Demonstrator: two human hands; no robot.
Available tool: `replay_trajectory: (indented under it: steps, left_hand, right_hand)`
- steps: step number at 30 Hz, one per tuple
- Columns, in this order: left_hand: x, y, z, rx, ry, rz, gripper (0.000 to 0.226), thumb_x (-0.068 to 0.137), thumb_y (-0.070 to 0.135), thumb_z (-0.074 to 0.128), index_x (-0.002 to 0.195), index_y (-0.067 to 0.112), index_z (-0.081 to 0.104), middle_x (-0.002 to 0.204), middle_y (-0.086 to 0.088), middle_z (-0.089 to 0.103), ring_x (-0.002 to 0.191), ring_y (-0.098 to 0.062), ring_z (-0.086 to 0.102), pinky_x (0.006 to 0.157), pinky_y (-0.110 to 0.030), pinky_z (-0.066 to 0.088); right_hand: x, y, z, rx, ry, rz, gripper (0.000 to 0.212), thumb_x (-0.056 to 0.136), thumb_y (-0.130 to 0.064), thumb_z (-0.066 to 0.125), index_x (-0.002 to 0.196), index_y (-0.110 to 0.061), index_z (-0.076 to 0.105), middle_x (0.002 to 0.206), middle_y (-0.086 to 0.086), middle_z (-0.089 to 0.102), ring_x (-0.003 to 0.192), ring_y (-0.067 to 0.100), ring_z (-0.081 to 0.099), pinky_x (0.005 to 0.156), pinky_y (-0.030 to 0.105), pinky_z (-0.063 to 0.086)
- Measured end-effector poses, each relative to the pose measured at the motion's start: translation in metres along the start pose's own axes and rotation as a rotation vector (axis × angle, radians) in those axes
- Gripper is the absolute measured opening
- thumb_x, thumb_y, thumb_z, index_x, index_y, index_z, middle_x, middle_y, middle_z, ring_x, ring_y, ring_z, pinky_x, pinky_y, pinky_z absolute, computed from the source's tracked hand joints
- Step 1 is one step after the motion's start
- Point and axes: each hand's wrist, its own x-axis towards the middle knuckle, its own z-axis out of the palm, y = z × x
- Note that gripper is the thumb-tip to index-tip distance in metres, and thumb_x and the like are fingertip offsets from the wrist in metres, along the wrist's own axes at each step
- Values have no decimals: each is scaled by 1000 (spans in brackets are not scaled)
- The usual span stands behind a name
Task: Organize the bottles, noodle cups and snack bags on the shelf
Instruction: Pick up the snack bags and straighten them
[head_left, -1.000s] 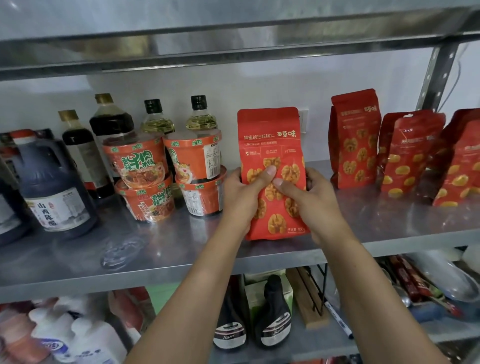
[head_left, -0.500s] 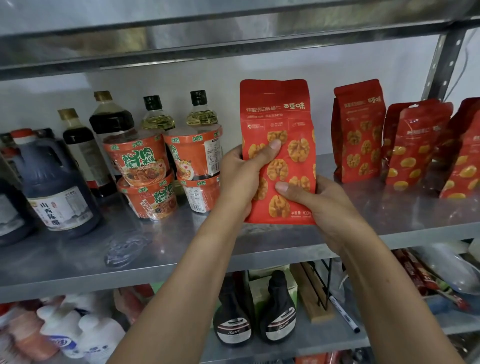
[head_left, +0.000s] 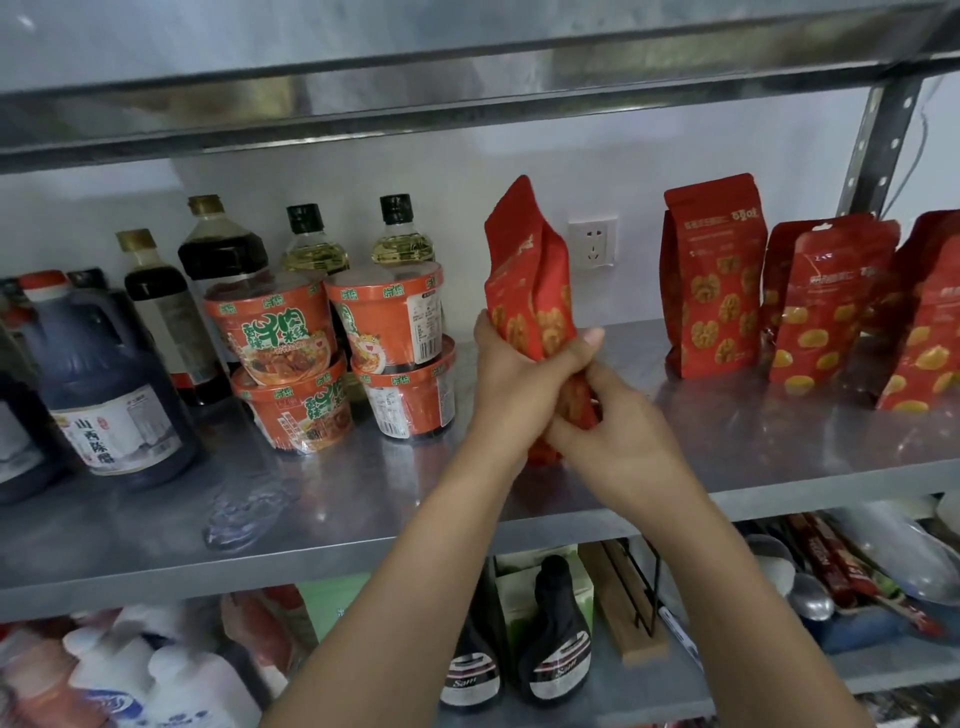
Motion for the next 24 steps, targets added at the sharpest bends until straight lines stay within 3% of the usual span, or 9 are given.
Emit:
replay_trajectory:
  steps: [2, 4, 8, 11, 13, 16, 18, 20, 24]
  left_hand:
    - [7, 0, -9, -117, -32, -77, 68, 80, 35, 83, 136, 16, 50, 119, -4, 69, 106, -17, 70, 90, -32, 59]
    - [9, 1, -15, -210, -76, -116, 59, 84, 41, 77, 133, 15, 54, 117, -6, 72, 104, -20, 72, 92, -41, 59]
    - [9, -1, -12, -203, -48, -84, 50, 90, 34, 72, 132, 12, 56, 115, -8, 73, 102, -23, 73, 92, -44, 59]
    - [9, -1, -14, -229, -55, -75, 46, 90, 32, 71, 128, 10, 59, 113, -11, 74, 101, -26, 73, 92, -45, 59]
    - [9, 1, -18, -315, -103, -114, 48, 88, 37, 68, 126, 9, 60, 114, -13, 74, 102, -28, 73, 92, -44, 58]
    - [6, 7, -21, -455, -198, -195, 72, 77, 54, 63, 132, 7, 57, 122, -17, 70, 112, -32, 69, 100, -51, 53]
    - [5, 7, -21, -462, -219, -199, 79, 75, 57, 62, 135, 6, 55, 125, -18, 68, 114, -34, 67, 102, -54, 51]
    - [5, 5, -20, -448, -239, -203, 81, 75, 58, 62, 136, 6, 55, 127, -19, 67, 116, -35, 66, 104, -55, 49]
    - [4, 7, -19, -392, -274, -248, 83, 76, 63, 61, 137, 8, 54, 127, -17, 68, 116, -33, 67, 106, -55, 48]
  right_hand:
    - [-1, 4, -2, 313, -69, -41, 51, 88, -36, 70, 136, -39, 53, 109, -17, 71, 105, 7, 68, 93, 36, 55]
    - [2, 9, -3, 559, -64, -58, 39, 92, -21, 70, 123, -42, 60, 104, -23, 73, 104, -1, 68, 92, 25, 54]
    - [4, 10, 4, 693, -48, -100, 46, 93, -2, 65, 110, -44, 56, 95, -30, 73, 98, -6, 68, 79, 14, 54]
    - [3, 11, 2, 780, -53, -84, 38, 92, -8, 65, 111, -41, 58, 95, -27, 74, 97, -6, 69, 76, 12, 54]
    - [3, 14, -3, 822, -30, -32, 25, 88, -31, 66, 111, -41, 63, 99, -24, 74, 99, -4, 69, 80, 15, 56]
    - [1, 24, -9, 943, -96, 156, 56, 79, -56, 63, 125, -24, 65, 112, -3, 75, 107, 15, 71, 93, 37, 57]
    - [-3, 26, -11, 1096, -238, 251, 55, 85, -50, 58, 129, -17, 61, 119, 10, 73, 110, 28, 70, 91, 46, 58]
    - [-6, 26, -13, 1218, -324, 282, 50, 87, -43, 57, 127, -14, 59, 121, 15, 71, 109, 34, 70, 85, 46, 60]
    - [-5, 27, -13, 1251, -266, 274, 47, 83, -37, 63, 122, -10, 61, 114, 14, 74, 107, 32, 71, 82, 43, 61]
